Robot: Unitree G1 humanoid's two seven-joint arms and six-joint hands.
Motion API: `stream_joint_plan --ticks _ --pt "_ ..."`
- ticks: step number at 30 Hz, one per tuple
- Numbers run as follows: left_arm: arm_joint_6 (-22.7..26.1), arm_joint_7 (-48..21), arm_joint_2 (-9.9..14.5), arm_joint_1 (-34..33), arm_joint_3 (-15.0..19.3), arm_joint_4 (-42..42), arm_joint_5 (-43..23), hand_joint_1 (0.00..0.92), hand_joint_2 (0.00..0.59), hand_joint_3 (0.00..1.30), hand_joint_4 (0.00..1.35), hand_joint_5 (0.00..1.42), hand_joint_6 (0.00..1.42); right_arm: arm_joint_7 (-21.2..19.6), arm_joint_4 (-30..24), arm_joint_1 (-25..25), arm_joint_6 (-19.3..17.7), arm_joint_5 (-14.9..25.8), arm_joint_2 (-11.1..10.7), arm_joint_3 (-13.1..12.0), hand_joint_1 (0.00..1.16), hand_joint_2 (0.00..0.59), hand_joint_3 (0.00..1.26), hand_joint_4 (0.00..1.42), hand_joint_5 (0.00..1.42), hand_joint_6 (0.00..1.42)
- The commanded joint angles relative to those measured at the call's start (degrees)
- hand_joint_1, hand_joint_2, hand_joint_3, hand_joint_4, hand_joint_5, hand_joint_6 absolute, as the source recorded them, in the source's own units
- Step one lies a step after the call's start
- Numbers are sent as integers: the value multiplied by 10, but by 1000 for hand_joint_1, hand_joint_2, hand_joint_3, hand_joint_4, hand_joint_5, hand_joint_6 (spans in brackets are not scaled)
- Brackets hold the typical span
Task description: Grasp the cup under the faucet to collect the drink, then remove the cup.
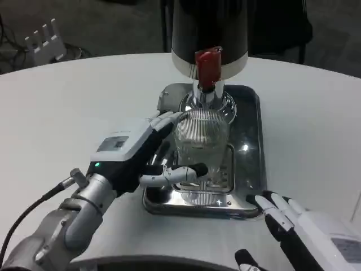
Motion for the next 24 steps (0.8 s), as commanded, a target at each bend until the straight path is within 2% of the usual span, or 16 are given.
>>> stream_joint_plan --ticks 1,9,12,14,17,19,21,24 --pt "6 -5 17 29 23 -48 -15 116 91 143 0 48 167 -2 -13 12 -7 8 0 -1 239 459 78 0 11 45" --pt "11 -12 41 97 73 -154 -42 112 80 143 0 58 183 -3 -17 12 -9 15 -2 -9 238 459 82 0 14 47" --pt "1 -27 55 150 123 -235 -92 104 81 134 0 85 202 0 -15 9 -8 16 -1 -7 238 459 83 0 14 47" --pt "-9 -55 61 170 157 -287 -148 81 83 144 33 104 213 1 -13 6 -9 14 -1 -4 238 459 83 0 14 47" --pt "-2 -153 73 167 193 -347 -280 26 94 178 98 174 247 2 -10 1 -10 12 2 3 238 459 83 0 14 47" --pt "28 -223 77 149 209 -374 -368 2 95 198 140 207 264 2 -9 -1 -10 11 2 6 238 459 83 0 14 47" --pt "55 -269 77 137 220 -389 -416 0 96 208 168 237 287 1 -8 -2 -10 10 1 8 238 459 83 0 14 47" --pt "131 -338 76 87 225 -416 -483 0 103 220 203 279 308 0 -8 -2 -12 10 -1 10 238 459 83 0 14 47"
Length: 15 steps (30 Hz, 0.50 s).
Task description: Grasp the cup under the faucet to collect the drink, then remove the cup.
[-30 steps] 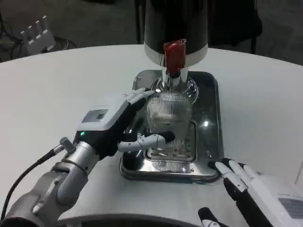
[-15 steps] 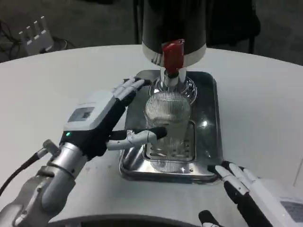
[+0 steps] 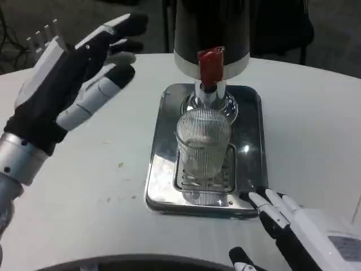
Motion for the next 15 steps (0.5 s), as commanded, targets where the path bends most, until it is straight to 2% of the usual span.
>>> stream_joint_plan --ticks 1,5,7,11,15 --pt "93 -75 4 -61 3 -31 -67 0 96 220 211 282 310 0 3 3 -7 0 -1 2 238 459 83 0 14 47" --pt "176 -123 -8 -116 -12 -30 -82 0 96 190 174 270 318 -5 -1 8 -9 3 -4 -3 238 459 83 0 14 47" --pt "203 -140 -13 -142 -22 -22 -78 0 89 174 149 248 311 -7 -2 12 -9 4 -4 -5 238 459 83 0 14 47" --pt "226 -162 -27 -185 -43 6 -57 0 88 170 143 242 308 -9 -4 14 -9 6 -1 -8 238 459 83 0 14 47" --pt "227 -179 -45 -211 -56 46 -40 0 87 163 134 230 307 -9 -4 16 -8 7 0 -11 238 459 83 0 14 47"
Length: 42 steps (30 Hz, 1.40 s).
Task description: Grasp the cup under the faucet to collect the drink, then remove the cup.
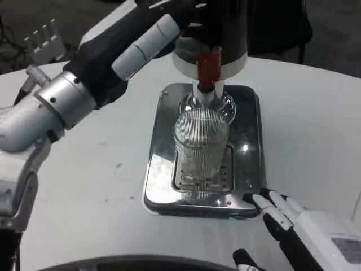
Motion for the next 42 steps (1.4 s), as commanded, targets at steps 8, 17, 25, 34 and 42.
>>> stream_joint_plan --ticks 8,17,25,34,42 --pt "-17 -54 -39 -55 -40 126 55 0 88 163 132 226 298 -2 0 -9 12 51 11 -14 238 459 89 0 15 56" --pt "-65 -80 -39 -56 -58 183 90 0 88 163 131 218 293 -9 27 -60 94 210 33 -47 254 416 122 1 36 88" --pt "-137 -84 -25 -64 -79 207 141 0 89 164 137 223 292 -34 50 -111 152 292 29 -51 357 353 124 1 68 135" --pt "-204 -67 -9 -76 -100 228 202 0 89 171 133 217 291 -103 121 -172 151 327 11 -30 554 242 24 0 61 162" --pt "-238 -55 4 -88 -114 241 240 0 89 163 122 198 282 -178 190 -216 144 325 10 -8 668 213 0 0 50 144"
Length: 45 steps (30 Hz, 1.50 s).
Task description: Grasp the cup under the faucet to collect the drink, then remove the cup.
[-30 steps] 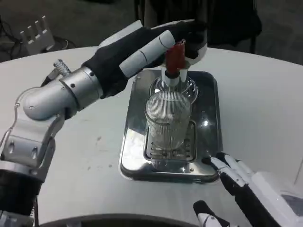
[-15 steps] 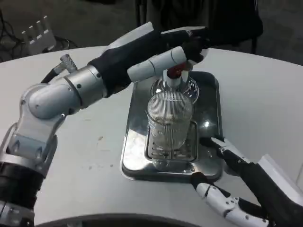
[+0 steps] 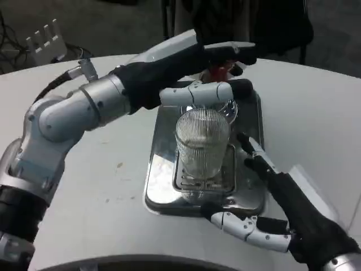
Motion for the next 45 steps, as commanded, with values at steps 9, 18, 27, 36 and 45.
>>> stream_joint_plan --ticks 9,18,27,36,45 --pt "-10 -6 22 10 -24 19 49 0 90 163 120 197 277 -134 113 -64 -3 10 21 14 710 220 0 0 39 144" --pt "-11 -3 25 8 -25 15 50 0 97 163 120 188 276 -189 173 -109 -15 46 37 20 762 203 0 0 39 144" --pt "-11 -2 29 2 -23 12 50 0 98 163 119 193 276 -237 248 -160 -20 68 49 21 807 200 0 0 39 129" --pt "-14 -5 38 -2 -26 14 54 0 98 163 117 196 276 -258 290 -187 -32 86 50 24 817 194 0 0 39 129" --pt "-16 -5 40 -9 -24 20 56 0 110 172 127 196 276 -268 348 -233 -54 111 60 26 822 192 0 0 45 129"
